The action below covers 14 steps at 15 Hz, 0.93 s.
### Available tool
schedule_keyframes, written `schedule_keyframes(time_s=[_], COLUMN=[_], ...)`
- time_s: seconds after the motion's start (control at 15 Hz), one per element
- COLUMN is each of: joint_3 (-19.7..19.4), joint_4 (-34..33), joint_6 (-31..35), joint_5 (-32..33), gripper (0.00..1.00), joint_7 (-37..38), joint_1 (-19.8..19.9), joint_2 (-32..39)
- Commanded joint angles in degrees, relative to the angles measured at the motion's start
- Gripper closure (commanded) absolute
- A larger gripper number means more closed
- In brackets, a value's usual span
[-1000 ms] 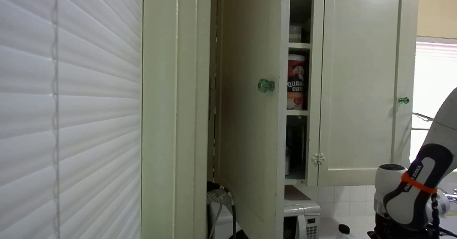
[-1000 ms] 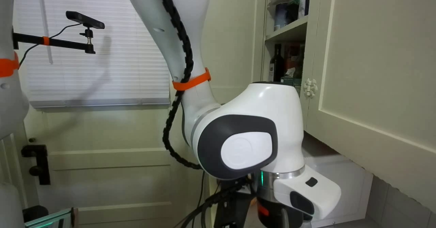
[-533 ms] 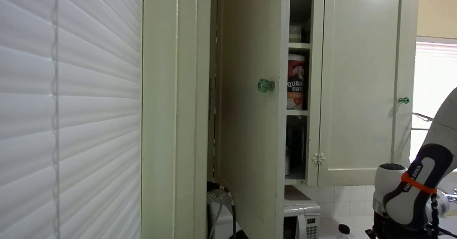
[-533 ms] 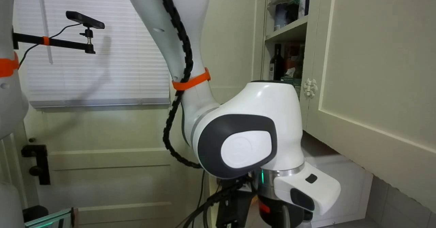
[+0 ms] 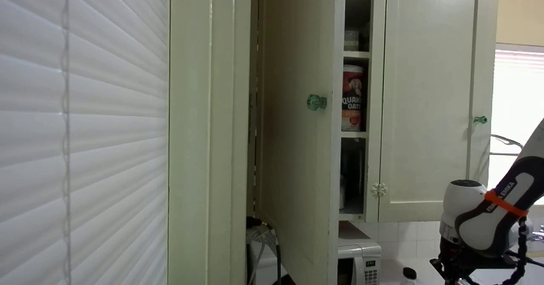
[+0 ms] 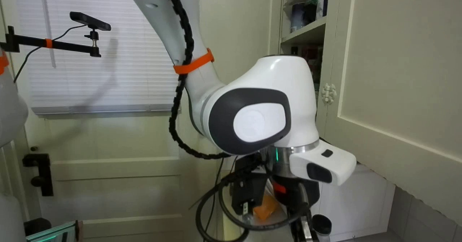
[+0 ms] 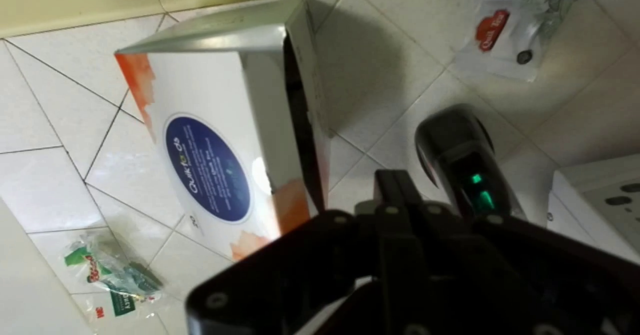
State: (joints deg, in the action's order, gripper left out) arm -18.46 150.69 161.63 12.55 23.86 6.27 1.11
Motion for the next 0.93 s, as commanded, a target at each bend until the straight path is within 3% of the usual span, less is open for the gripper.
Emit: schedule_keyframes(time_s=[0.0, 0.27, 0.6, 0.67, 0.87], joint_3=[3.3, 5.5, 6.4, 6.5, 6.6], joint_4=[2.0, 0.7, 0.2, 0.2, 0.1], joint_6=[-12.0, -22.1, -27.1, -27.7, -28.8], joint_5=[-3.1, -3.4, -3.1, -3.2, -3.3], gripper=[0.74, 0.44, 0.07, 0.01, 0.00], joint_7=[-5.5, -8.8, -13.2, -13.8, -15.5], joint_1=[2.1, 4.6, 6.8, 7.1, 7.7], joint_2=[-10.5, -16.7, -20.9, -21.3, -22.2])
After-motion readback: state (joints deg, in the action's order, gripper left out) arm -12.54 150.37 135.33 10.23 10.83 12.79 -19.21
